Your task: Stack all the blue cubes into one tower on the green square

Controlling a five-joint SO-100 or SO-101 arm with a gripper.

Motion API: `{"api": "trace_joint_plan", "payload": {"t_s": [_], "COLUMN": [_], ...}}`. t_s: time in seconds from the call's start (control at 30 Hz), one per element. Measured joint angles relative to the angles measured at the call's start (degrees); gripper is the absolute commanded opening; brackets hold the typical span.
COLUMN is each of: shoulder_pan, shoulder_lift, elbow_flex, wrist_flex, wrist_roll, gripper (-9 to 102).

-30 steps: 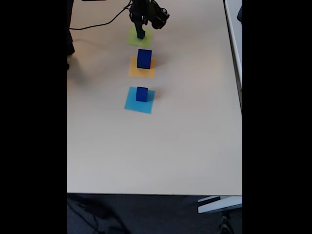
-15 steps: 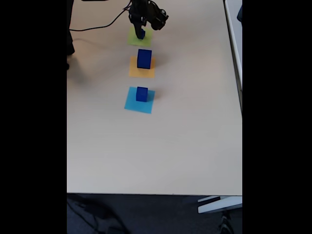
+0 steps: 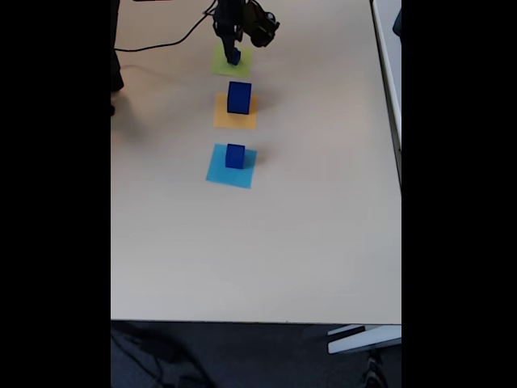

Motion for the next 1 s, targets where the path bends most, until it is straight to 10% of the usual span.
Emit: {"api": "trace_joint_plan", "payload": {"t_s": [1.0], "shoulder_pan": [0.62], "shoulder_lift": [0.09], "elbow_flex": [0.00], "wrist_flex": [1.58], "wrist_roll": [-2.81], "gripper": [25]}}
